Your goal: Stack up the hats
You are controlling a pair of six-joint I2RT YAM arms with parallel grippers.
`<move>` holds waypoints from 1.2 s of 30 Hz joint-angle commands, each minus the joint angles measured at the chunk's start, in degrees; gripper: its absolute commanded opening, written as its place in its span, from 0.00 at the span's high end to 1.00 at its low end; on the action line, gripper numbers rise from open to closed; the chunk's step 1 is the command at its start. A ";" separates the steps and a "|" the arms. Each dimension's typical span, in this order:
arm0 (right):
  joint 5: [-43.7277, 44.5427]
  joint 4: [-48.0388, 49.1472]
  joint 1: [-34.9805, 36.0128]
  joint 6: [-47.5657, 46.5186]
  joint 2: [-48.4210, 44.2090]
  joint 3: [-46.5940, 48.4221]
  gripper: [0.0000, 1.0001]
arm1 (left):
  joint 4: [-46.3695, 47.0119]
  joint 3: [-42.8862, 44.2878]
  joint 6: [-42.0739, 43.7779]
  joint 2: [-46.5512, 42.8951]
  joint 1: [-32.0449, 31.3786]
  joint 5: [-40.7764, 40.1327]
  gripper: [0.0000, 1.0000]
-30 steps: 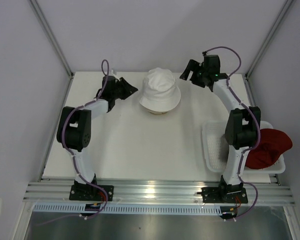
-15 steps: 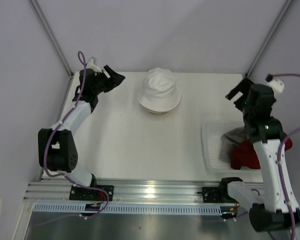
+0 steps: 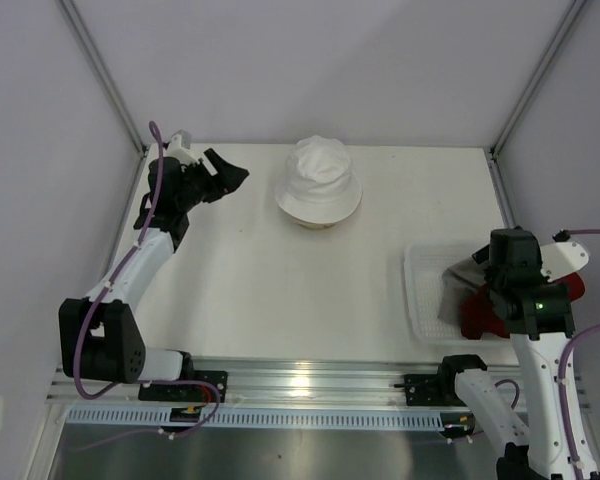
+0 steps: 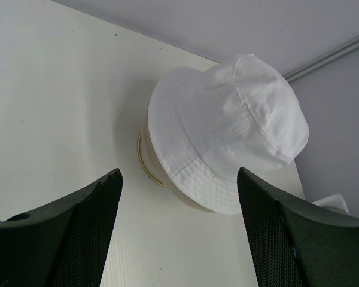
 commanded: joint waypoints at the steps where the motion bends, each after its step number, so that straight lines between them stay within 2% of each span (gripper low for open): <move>1: 5.54 -5.34 0.08 7.86 -0.40 -3.61 0.00 | 1.53 -1.72 1.32 -2.98 -0.43 2.70 0.20; 12: 10.38 -2.44 0.08 9.65 0.04 -11.71 0.01 | 3.56 -2.96 0.18 -1.66 -0.43 4.47 0.20; 18: 8.46 9.66 -0.10 2.89 1.09 -15.04 0.02 | 3.38 -2.51 0.44 -1.22 -0.43 5.25 0.20; 20: 8.28 11.17 -0.27 2.35 2.66 -15.92 0.06 | 3.29 -2.43 0.61 -1.40 -0.43 5.43 0.20; 23: 8.10 12.58 -0.36 1.21 4.25 -16.36 0.16 | 2.15 -1.90 1.23 -1.31 -0.35 4.73 0.20; 25: 8.19 12.76 -0.27 0.59 4.96 -16.72 0.26 | 1.62 -1.55 1.41 -1.31 -0.34 4.55 0.20; 29: 7.84 13.73 -0.45 -0.29 4.08 -18.30 0.37 | 1.36 -1.55 1.58 -1.84 -0.34 4.55 0.20; 31: 7.14 14.08 -0.54 -0.55 3.12 -19.09 0.48 | 1.09 -1.46 1.67 -2.10 -0.34 4.47 0.20; 32: 6.87 14.25 -0.62 -0.99 2.85 -19.18 0.55 | 1.01 -1.55 1.58 -2.10 -0.34 4.47 0.20; 33: 6.70 14.34 -0.62 -1.25 2.59 -19.09 0.78 | 0.92 -1.46 1.58 -2.36 -0.34 4.47 0.20; 34: 5.82 14.34 -0.71 -1.60 1.98 -18.13 0.91 | 0.74 -1.37 1.41 -2.45 -0.43 4.55 0.20; 35: 5.03 14.60 -0.71 -3.35 1.71 -17.43 1.00 | 0.65 -1.29 1.41 -2.63 -0.35 4.90 0.20; 36: 4.07 15.30 -0.71 -4.24 1.62 -16.46 1.00 | 0.65 -1.28 1.32 -2.80 -0.34 5.25 0.20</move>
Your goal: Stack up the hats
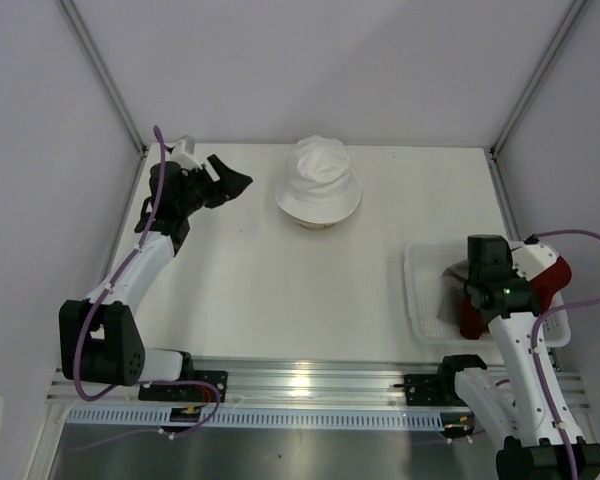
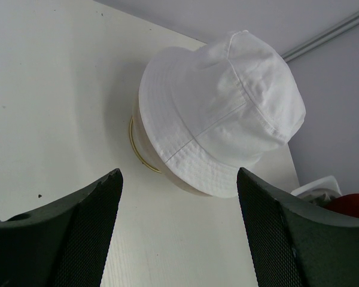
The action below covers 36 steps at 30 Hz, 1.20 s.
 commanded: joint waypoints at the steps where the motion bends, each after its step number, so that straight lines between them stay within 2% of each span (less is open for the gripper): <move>1: -3.75 3.35 -0.21 -3.19 -1.68 5.04 1.00 | 0.13 1.45 1.03 -2.17 -0.26 1.69 0.20; 6: -18.96 13.19 -0.21 -15.22 0.24 13.31 1.00 | -2.41 3.72 1.47 -3.31 -0.87 5.46 0.21; 11: -33.83 11.97 0.84 -17.79 10.86 27.88 1.00 | -9.52 7.68 4.28 -5.16 -4.99 6.88 0.22; 16: -33.24 17.94 5.50 -18.58 16.06 31.87 1.00 | -12.53 10.67 5.60 -6.83 -9.13 6.35 0.22; 21: -33.05 26.18 7.08 -12.18 20.98 32.93 1.00 | -14.46 13.05 6.39 -9.81 -14.49 4.86 0.23; 26: -41.65 34.46 8.05 -10.67 26.61 34.41 1.00 | -10.69 12.79 7.71 -12.45 -24.13 1.35 0.20; 30: -47.98 34.65 9.02 -11.11 30.04 38.11 1.00 | -6.82 11.56 7.63 -11.76 -29.78 -1.55 0.20; 35: -48.43 32.37 9.37 -10.06 30.92 40.22 1.00 | 1.87 10.76 9.20 -6.06 -35.32 -3.57 0.22; 36: -48.52 32.10 9.46 -9.19 30.75 40.05 1.00 | 2.15 11.98 9.73 -4.74 -36.28 -6.97 0.22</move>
